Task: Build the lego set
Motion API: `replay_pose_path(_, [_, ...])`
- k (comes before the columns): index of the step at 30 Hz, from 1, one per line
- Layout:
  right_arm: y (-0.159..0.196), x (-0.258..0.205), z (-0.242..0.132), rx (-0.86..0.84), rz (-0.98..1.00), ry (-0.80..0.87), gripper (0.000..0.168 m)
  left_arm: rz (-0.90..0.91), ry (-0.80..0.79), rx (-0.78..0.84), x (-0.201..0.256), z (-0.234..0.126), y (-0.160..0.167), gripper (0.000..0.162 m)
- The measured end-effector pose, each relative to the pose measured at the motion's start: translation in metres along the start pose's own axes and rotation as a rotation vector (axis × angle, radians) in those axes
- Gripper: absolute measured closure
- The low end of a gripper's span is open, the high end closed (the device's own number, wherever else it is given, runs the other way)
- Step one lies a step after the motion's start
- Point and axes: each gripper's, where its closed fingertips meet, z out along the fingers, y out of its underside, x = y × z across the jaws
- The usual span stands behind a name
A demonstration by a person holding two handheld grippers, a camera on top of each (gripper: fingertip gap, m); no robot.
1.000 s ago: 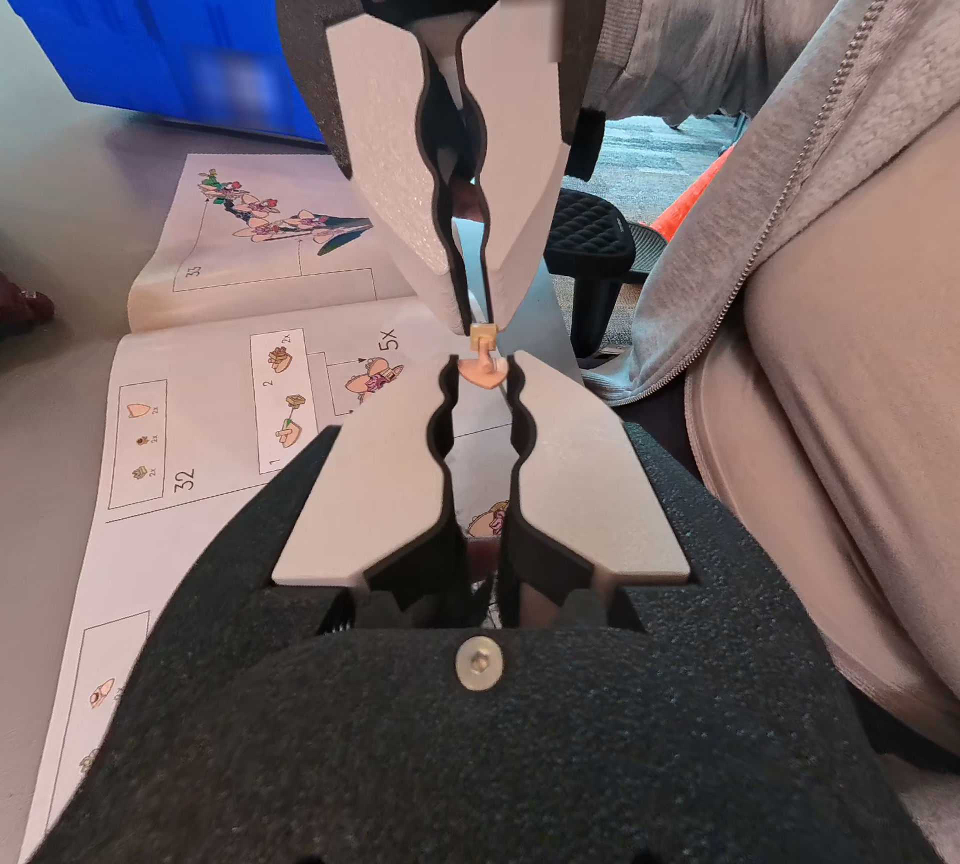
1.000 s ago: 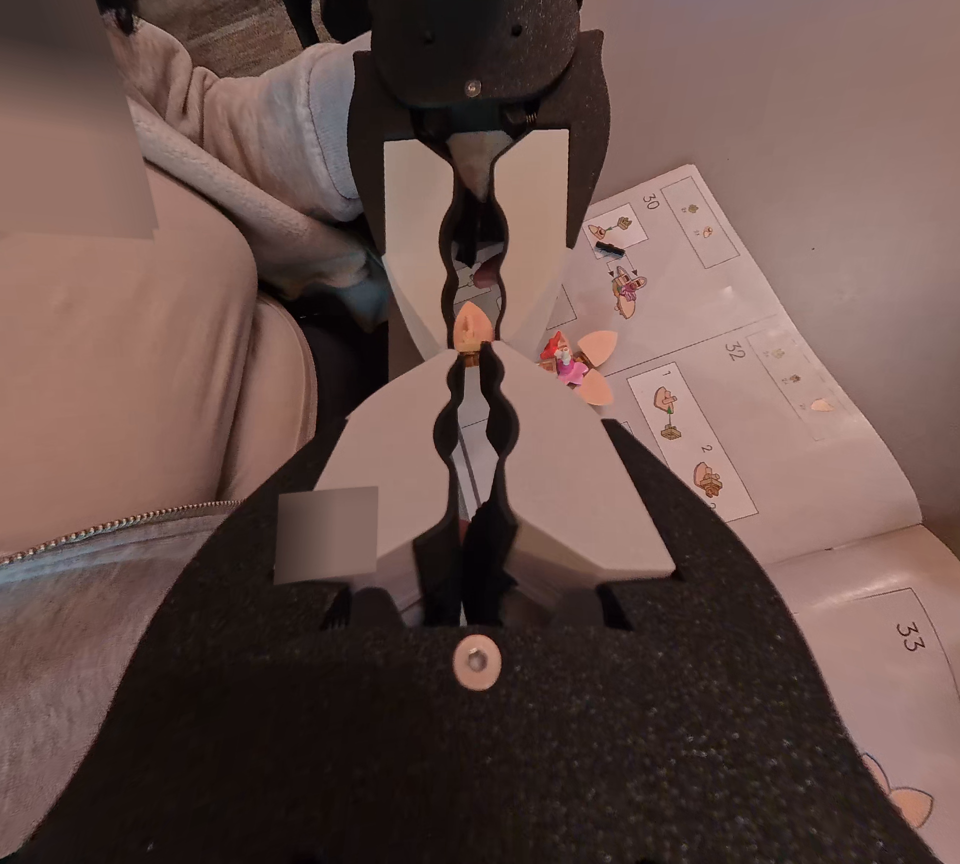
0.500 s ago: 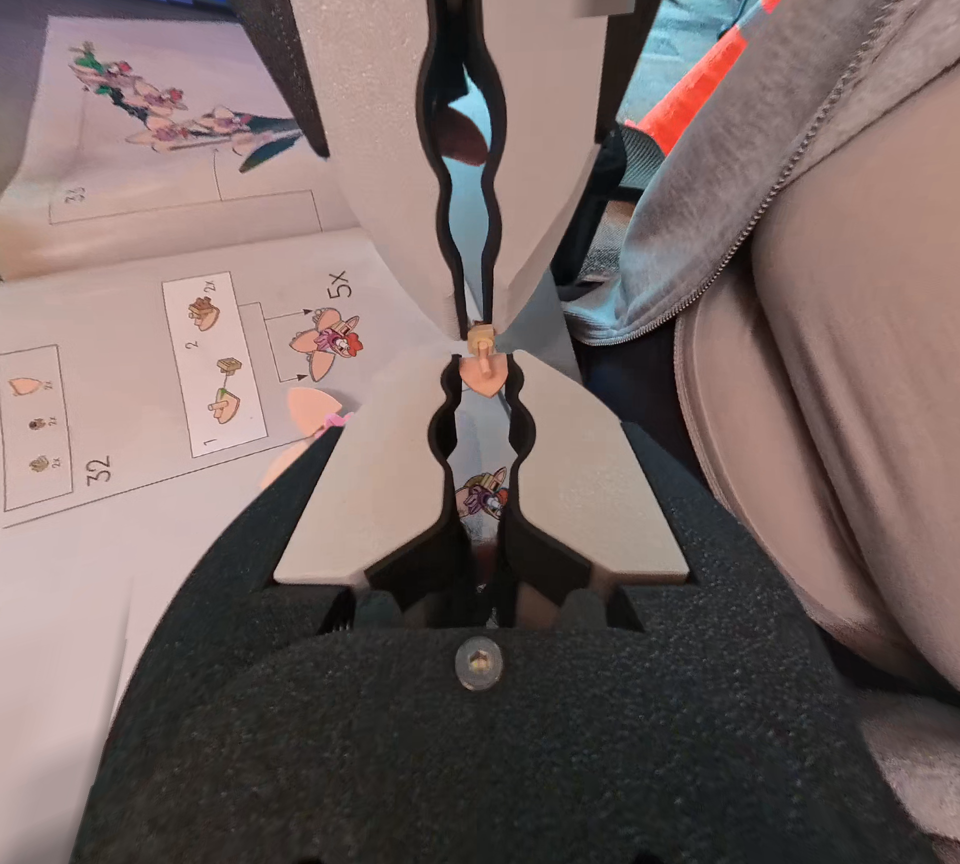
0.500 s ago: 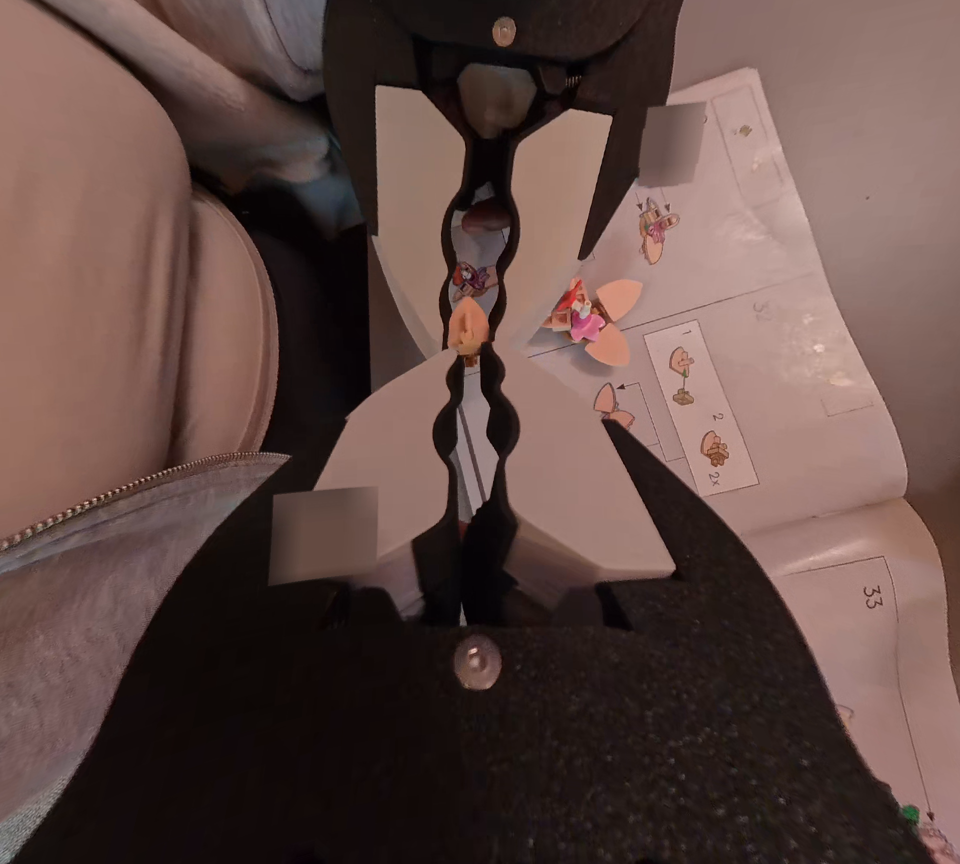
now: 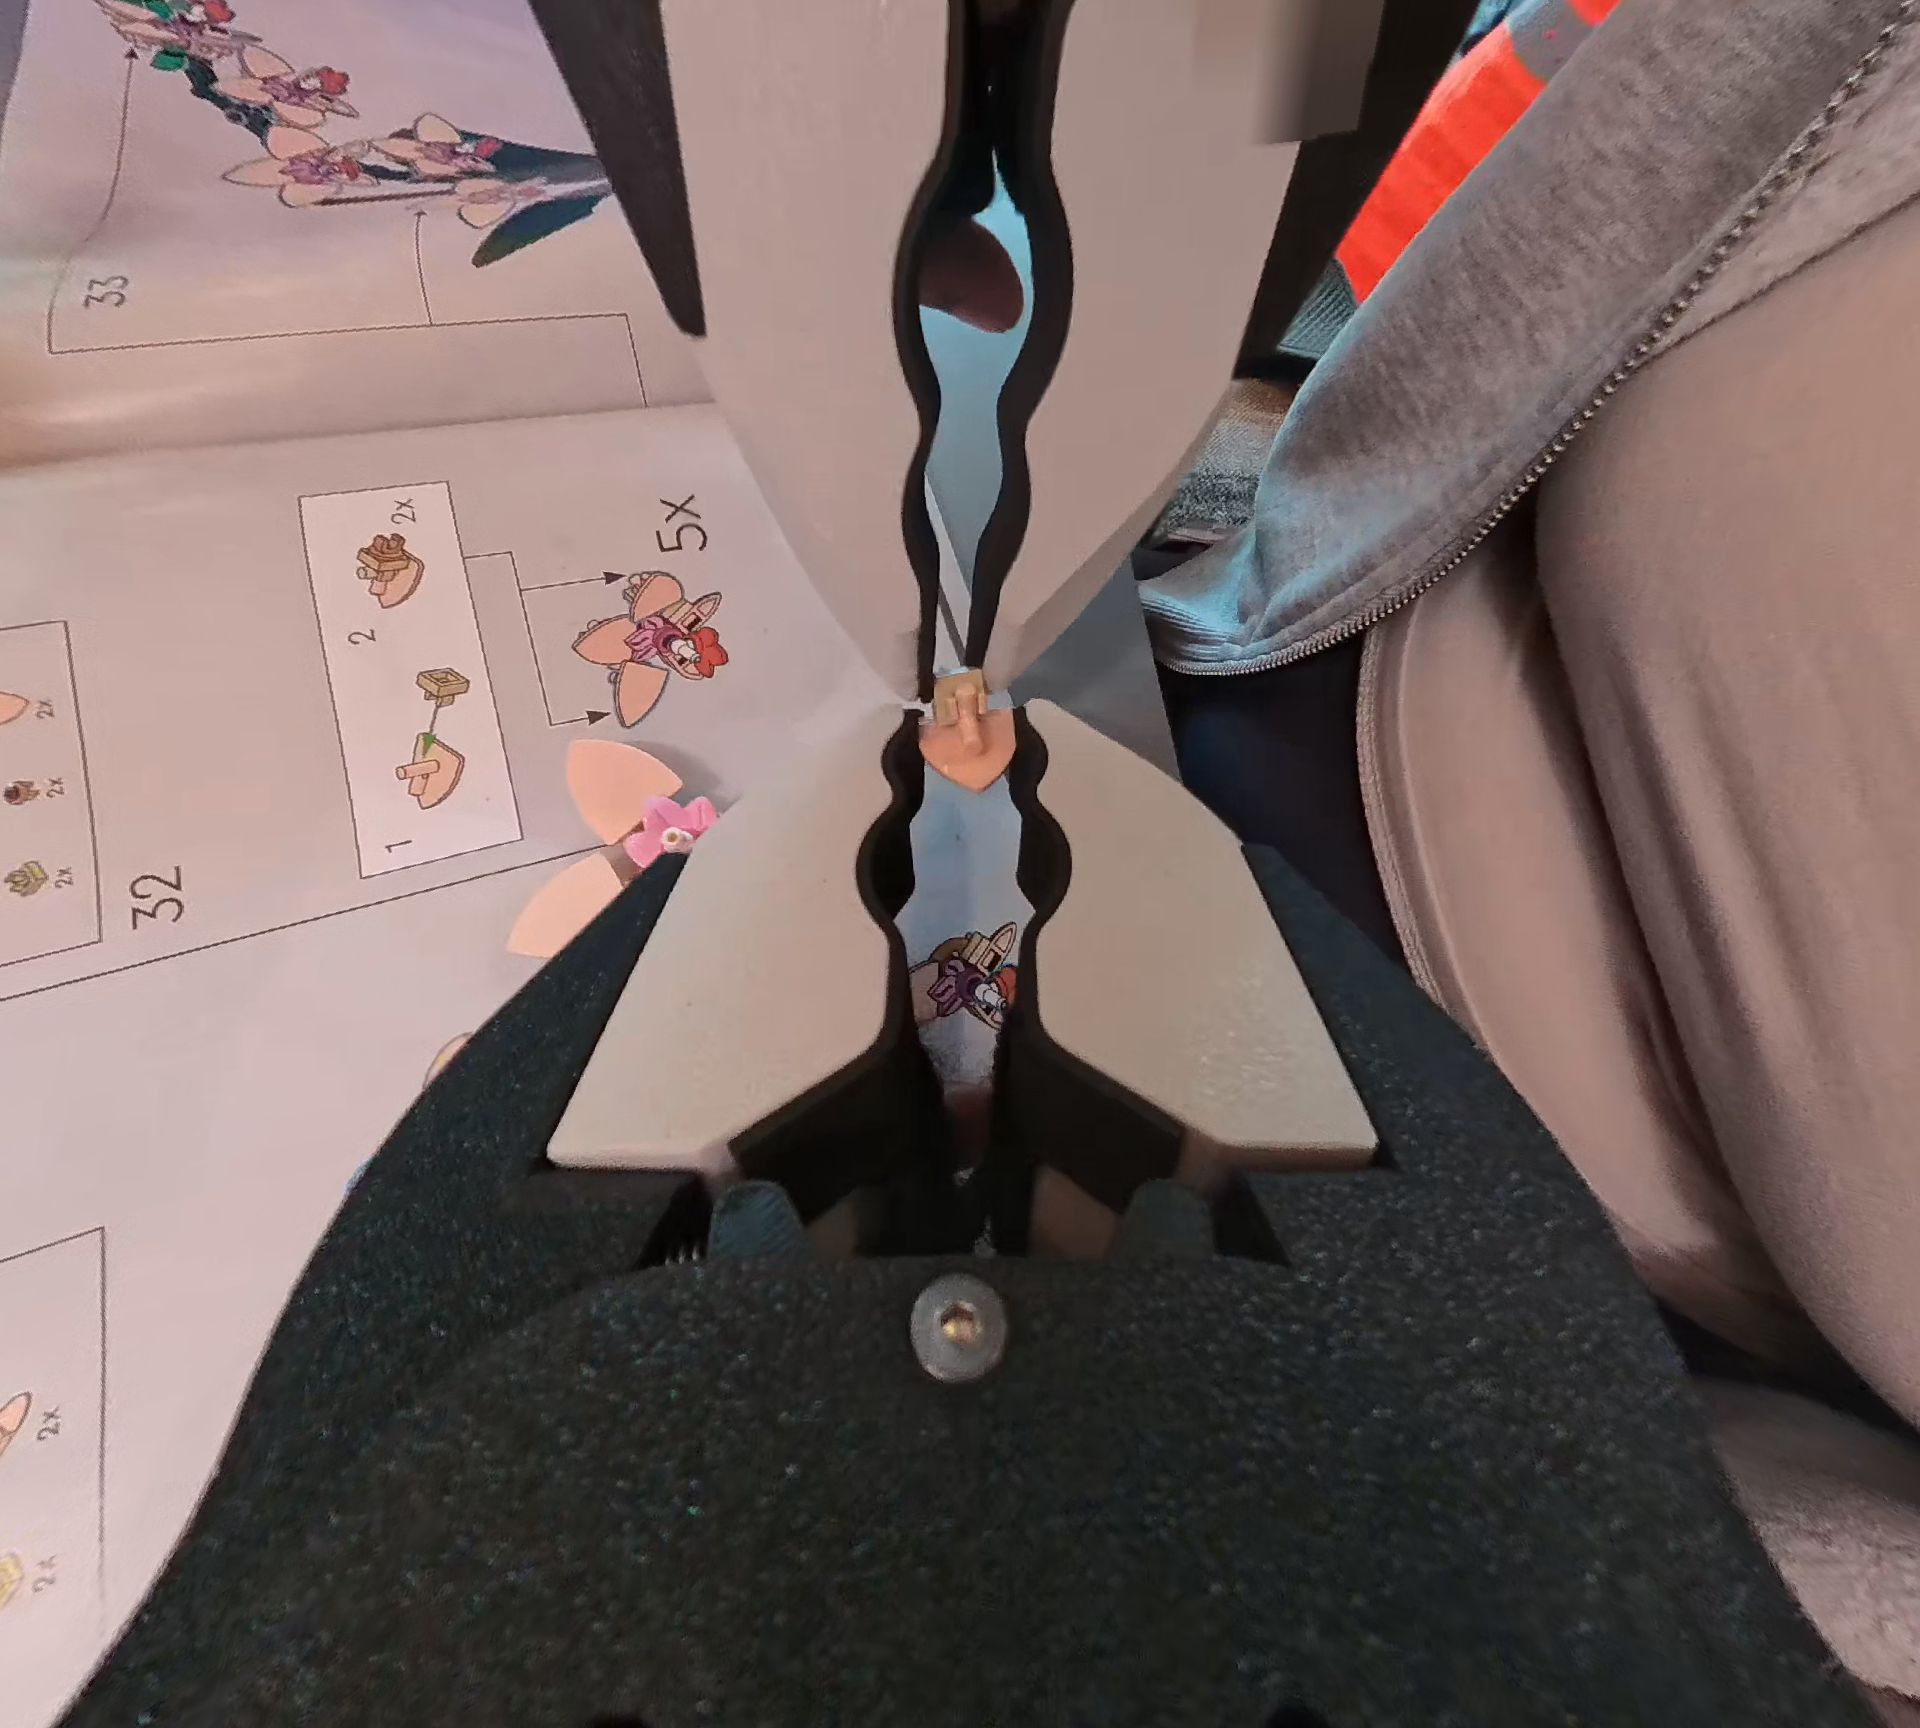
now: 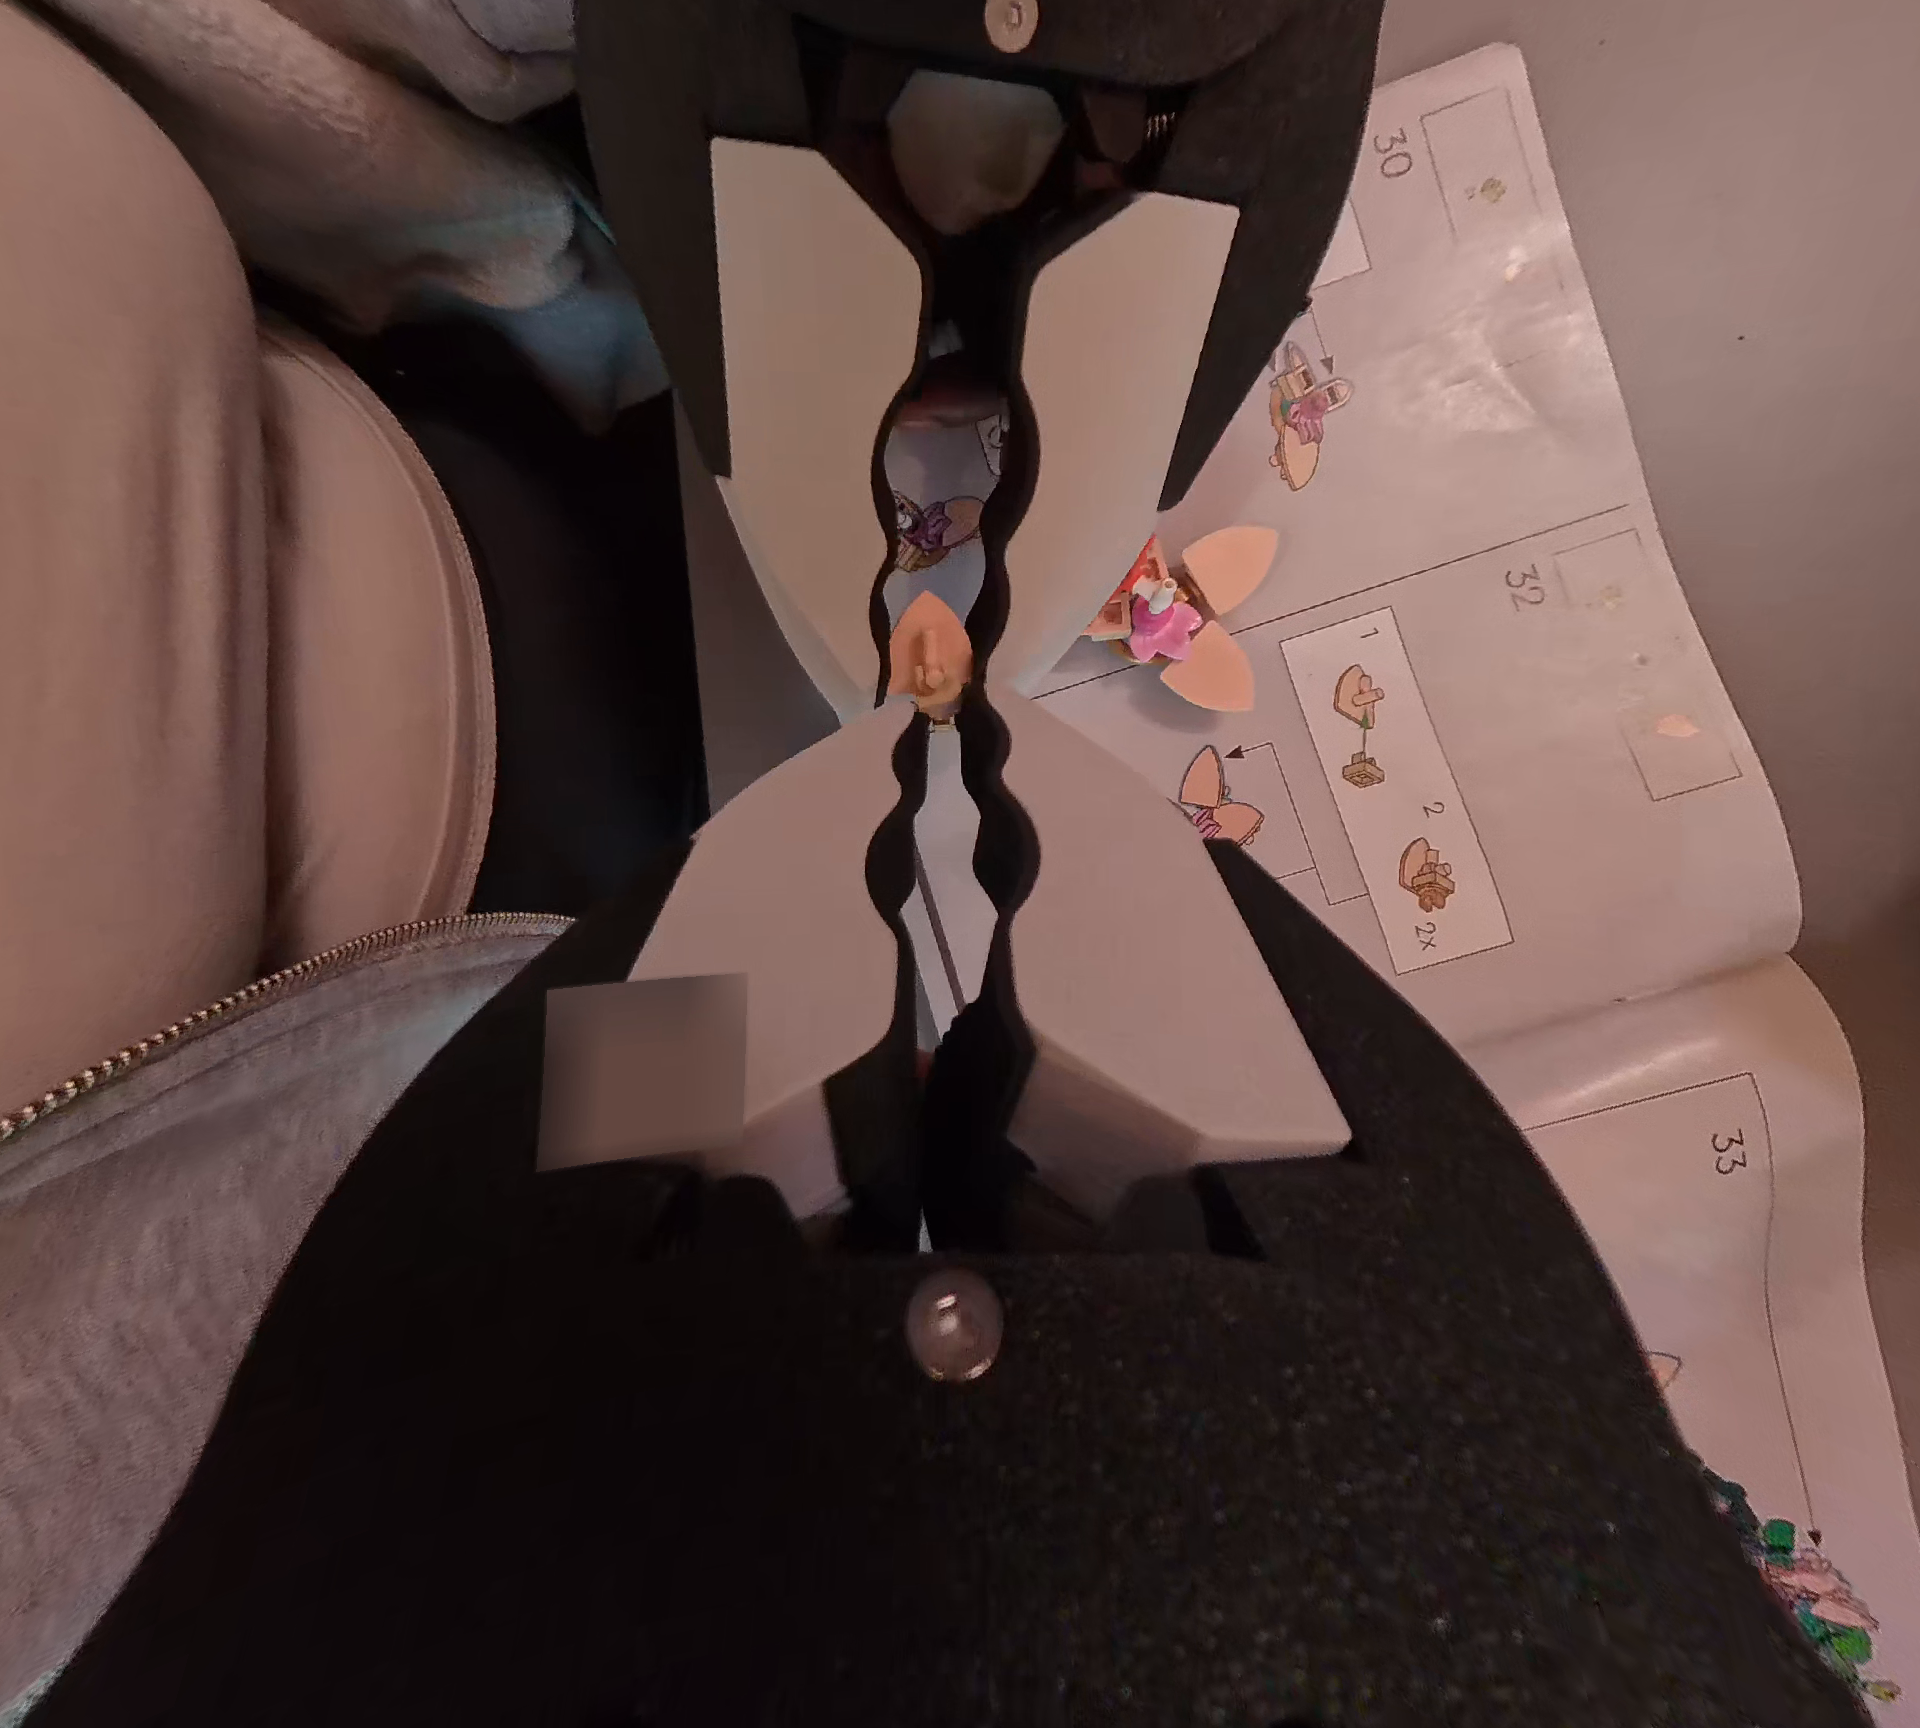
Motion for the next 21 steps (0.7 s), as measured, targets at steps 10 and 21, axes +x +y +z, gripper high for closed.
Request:
replay_pose_path(10, [0.006,-0.001,0.007,-0.114,-0.006,0.042,0.162,0.001,-0.017,-0.073,0.0,0.006,0.008,0.146])
replay_pose_path(21, [-0.026,0.011,-0.037,0.357,-0.045,0.087,0.148,0.019,0.024,0.363,0.0,-0.034,-0.036,0.146])
